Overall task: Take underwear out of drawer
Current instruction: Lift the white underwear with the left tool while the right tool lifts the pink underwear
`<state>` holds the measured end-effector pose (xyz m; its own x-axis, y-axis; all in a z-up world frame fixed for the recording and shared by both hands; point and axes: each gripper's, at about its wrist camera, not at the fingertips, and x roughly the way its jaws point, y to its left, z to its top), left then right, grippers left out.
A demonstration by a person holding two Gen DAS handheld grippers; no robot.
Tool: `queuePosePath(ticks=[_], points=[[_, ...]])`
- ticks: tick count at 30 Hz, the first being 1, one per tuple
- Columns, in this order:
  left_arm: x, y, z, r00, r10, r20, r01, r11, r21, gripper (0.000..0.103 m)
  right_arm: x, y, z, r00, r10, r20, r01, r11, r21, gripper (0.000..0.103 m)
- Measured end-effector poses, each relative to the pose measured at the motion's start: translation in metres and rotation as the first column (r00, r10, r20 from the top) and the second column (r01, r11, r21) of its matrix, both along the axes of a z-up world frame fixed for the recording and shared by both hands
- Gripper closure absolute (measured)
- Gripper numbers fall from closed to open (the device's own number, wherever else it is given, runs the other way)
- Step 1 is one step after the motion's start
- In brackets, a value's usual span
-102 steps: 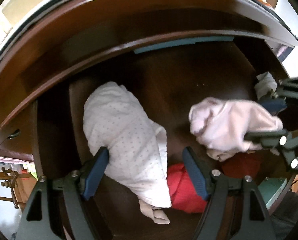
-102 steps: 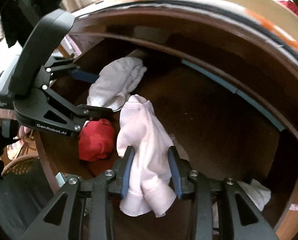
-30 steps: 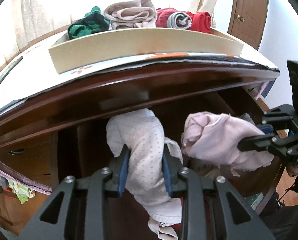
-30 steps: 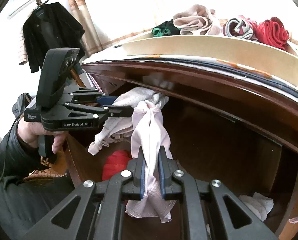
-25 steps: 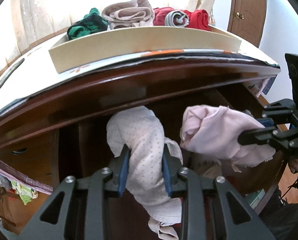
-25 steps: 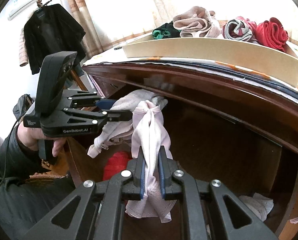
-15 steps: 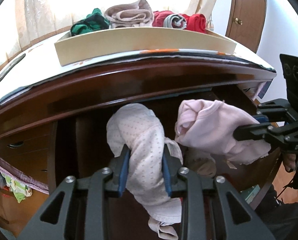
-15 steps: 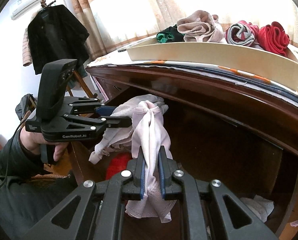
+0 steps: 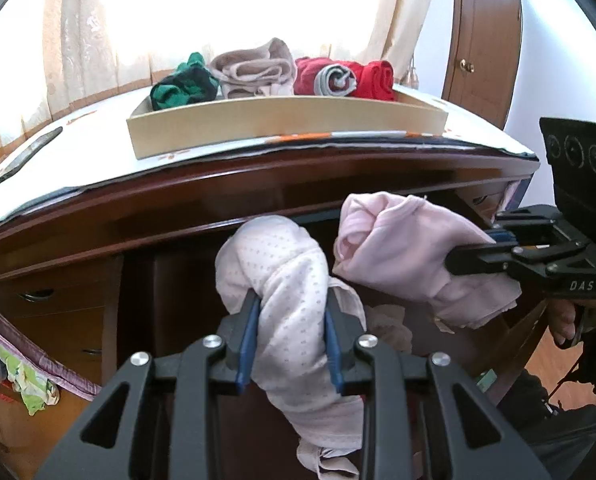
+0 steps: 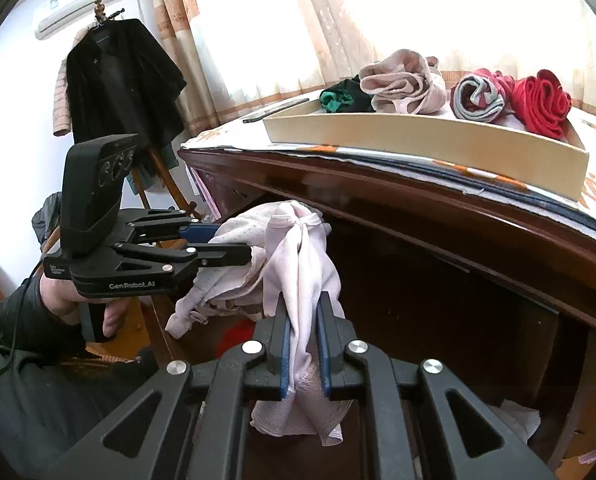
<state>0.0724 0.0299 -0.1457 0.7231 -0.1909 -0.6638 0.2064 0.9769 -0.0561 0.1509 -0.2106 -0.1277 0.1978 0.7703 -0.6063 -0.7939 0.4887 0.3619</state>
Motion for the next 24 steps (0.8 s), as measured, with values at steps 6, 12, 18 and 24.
queuePosePath(ticks=[6, 12, 18, 24], points=[[-0.006, -0.004, 0.003, 1.0, -0.01, 0.029, 0.01, 1.0, -0.004, 0.076, -0.004, -0.005, 0.003, 1.0, -0.006, 0.024, 0.005, 1.0, 0.017, 0.091], [-0.012, -0.006, 0.009, 0.998, -0.013, 0.061, 0.013, 1.0, -0.002, 0.076, -0.008, -0.009, 0.008, 0.998, -0.009, 0.06, 0.006, 0.999, 0.051, 0.091], [-0.018, -0.007, 0.017, 0.994, -0.012, 0.105, 0.012, 1.0, -0.003, 0.076, -0.01, -0.012, 0.01, 0.996, -0.019, 0.087, 0.013, 0.997, 0.075, 0.091], [-0.023, -0.008, 0.022, 0.988, -0.007, 0.157, 0.006, 1.0, 0.007, 0.077, -0.014, -0.018, 0.015, 0.993, -0.034, 0.116, 0.021, 0.993, 0.113, 0.091]])
